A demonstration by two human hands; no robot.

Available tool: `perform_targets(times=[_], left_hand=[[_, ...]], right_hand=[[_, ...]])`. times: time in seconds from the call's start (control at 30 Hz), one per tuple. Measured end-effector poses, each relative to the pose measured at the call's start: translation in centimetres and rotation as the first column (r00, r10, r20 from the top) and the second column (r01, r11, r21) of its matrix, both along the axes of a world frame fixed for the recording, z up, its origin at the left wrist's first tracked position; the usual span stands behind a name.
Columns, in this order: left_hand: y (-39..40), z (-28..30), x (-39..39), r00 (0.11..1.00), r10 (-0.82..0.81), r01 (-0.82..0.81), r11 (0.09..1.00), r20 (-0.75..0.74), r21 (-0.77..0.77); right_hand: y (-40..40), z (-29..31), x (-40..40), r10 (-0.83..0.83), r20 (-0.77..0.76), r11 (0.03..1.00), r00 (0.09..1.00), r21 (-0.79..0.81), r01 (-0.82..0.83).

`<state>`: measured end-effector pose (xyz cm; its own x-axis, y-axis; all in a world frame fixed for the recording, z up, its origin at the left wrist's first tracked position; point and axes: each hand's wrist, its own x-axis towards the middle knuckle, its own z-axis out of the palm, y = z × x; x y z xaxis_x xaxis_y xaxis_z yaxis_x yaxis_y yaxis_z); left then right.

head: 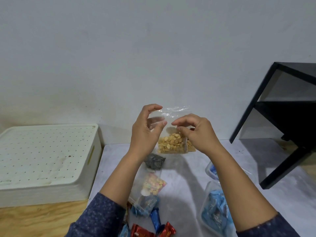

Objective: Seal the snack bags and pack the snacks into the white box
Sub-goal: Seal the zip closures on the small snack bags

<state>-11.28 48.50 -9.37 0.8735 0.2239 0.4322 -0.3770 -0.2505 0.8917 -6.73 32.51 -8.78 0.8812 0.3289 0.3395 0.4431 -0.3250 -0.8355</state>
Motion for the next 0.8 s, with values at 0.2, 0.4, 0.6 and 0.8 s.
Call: perform_targets(times=[0.2,0.4,0.6,0.8], left_hand=[[2.4,-3.2,1.5,0.996,-0.047,0.064,0.965,-0.071,0.253],[3.0,-7.5,5.3,0.992,0.045,-0.007,0.952,-0.117,0.306],[2.8,-13.4,9.6,0.956,0.126,-0.033,0.944,-0.266,0.328],[2.8,-18.5,13.5,0.937,0.212,-0.064,0.886,-0.278,0.460]], right_hand=[[1.6,-1.5,1.8,-0.084,-0.019,0.996,0.996,0.029,0.085],[3.0,-5.7,5.4,-0.132,-0.080,0.990,0.988,-0.050,0.128],[3.5,-11.5,10.4,-0.124,-0.160,0.983,0.979,-0.156,0.099],[3.9,-17.1,14.9,-0.084,-0.162,0.978,0.983,-0.200,0.051]])
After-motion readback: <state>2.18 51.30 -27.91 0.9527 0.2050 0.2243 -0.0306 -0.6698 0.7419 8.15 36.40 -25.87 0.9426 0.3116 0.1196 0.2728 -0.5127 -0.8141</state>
